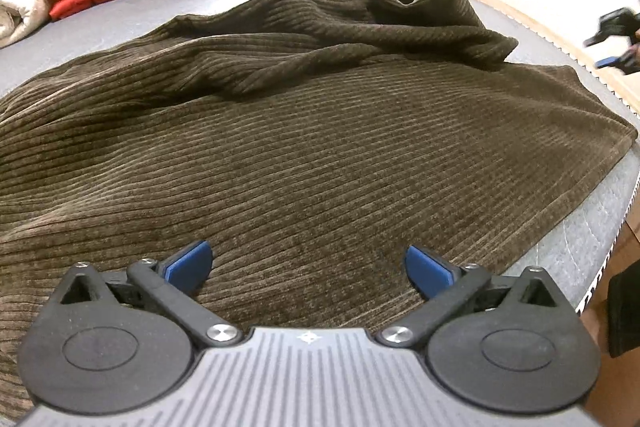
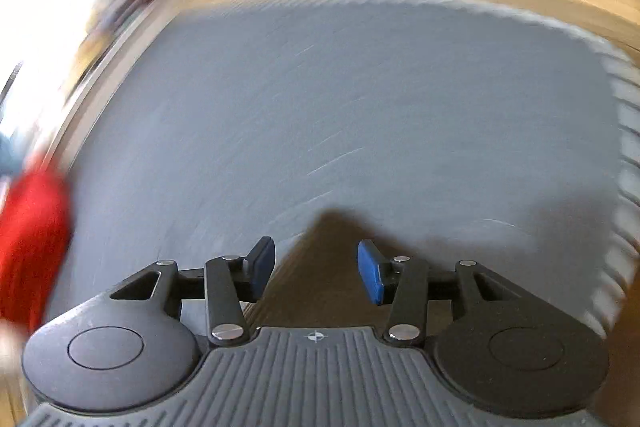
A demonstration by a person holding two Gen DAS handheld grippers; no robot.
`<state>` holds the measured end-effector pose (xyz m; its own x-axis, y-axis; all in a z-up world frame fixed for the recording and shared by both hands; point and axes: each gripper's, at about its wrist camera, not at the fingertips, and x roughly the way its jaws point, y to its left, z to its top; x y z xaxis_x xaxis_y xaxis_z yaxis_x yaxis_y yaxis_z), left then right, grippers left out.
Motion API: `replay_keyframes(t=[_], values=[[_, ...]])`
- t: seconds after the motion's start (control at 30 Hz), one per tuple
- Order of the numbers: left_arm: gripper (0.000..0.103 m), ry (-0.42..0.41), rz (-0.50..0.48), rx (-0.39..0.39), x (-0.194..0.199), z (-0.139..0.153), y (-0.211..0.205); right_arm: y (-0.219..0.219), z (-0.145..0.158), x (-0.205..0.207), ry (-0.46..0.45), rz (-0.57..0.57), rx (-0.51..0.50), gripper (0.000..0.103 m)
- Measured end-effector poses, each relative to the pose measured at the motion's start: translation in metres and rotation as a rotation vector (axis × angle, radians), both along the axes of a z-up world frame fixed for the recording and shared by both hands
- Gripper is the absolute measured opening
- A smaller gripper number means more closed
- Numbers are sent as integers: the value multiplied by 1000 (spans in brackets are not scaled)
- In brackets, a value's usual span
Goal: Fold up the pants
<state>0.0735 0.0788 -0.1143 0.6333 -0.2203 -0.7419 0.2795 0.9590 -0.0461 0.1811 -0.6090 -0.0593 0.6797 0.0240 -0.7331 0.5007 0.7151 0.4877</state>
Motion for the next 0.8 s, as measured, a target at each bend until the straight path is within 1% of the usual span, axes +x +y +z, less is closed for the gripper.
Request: replay_keyframes(t=[0.03, 0.1, 0.13, 0.2, 0.23, 0.27, 0.3, 0.37, 0.4, 0.43, 0.47, 0.5, 0.53, 0.57, 0.6, 0.63, 0.67, 0.7, 0.77, 0.8], values=[[103, 1, 0, -2, 0, 0, 0, 6, -10, 14, 26, 49, -92, 48], [103, 1, -1, -4, -1, 0, 1, 10, -30, 31, 97, 55, -237, 49], [103, 0, 0, -5, -1, 0, 1, 8, -38, 37, 102, 50, -253, 49], [103, -2, 3, -5, -2, 0, 1, 3, -54, 46, 90, 52, -204, 49], [103, -3, 4, -6, -2, 0, 1, 3, -59, 50, 79, 60, -186, 52], [103, -3, 5, -7, -2, 0, 1, 5, -62, 52, 64, 73, -196, 53], [103, -4, 5, -7, -3, 0, 1, 9, -62, 55, 57, 91, -218, 45], [103, -7, 4, -7, -3, 0, 1, 17, -60, 62, 50, 152, -272, 21], [103, -8, 4, -5, -3, 0, 1, 19, -57, 63, 33, 151, -293, 17], [103, -8, 4, -2, -3, 0, 0, 20, -51, 61, 2, 116, -330, 16], [103, -5, 5, 3, -3, 1, 0, 18, -45, 60, -31, 70, -338, 16], [103, 3, 8, 5, -1, 3, -1, 15, -42, 58, -50, 20, -328, 12], [103, 14, 16, 0, 1, 6, -1, 15, -40, 58, -38, -22, -358, 6], [102, 26, 26, -12, 3, 8, 1, 16, -42, 61, 18, -52, -418, 4], [99, 36, 41, -37, 5, 12, 3, 16, -48, 63, 79, -72, -451, 7], [97, 40, 57, -71, 6, 17, 8, 12, -54, 64, 144, -79, -450, 8], [95, 38, 70, -104, 6, 21, 12, 5, -56, 60, 162, -90, -412, 8], [94, 31, 80, -121, 6, 25, 15, -2, -54, 52, 150, -118, -380, 8], [86, 23, 96, -132, 6, 30, 19, -15, -39, 32, 98, -197, -319, 8], [76, 41, 102, -129, 8, 28, 20, -18, -31, 23, 63, -210, -291, 8]])
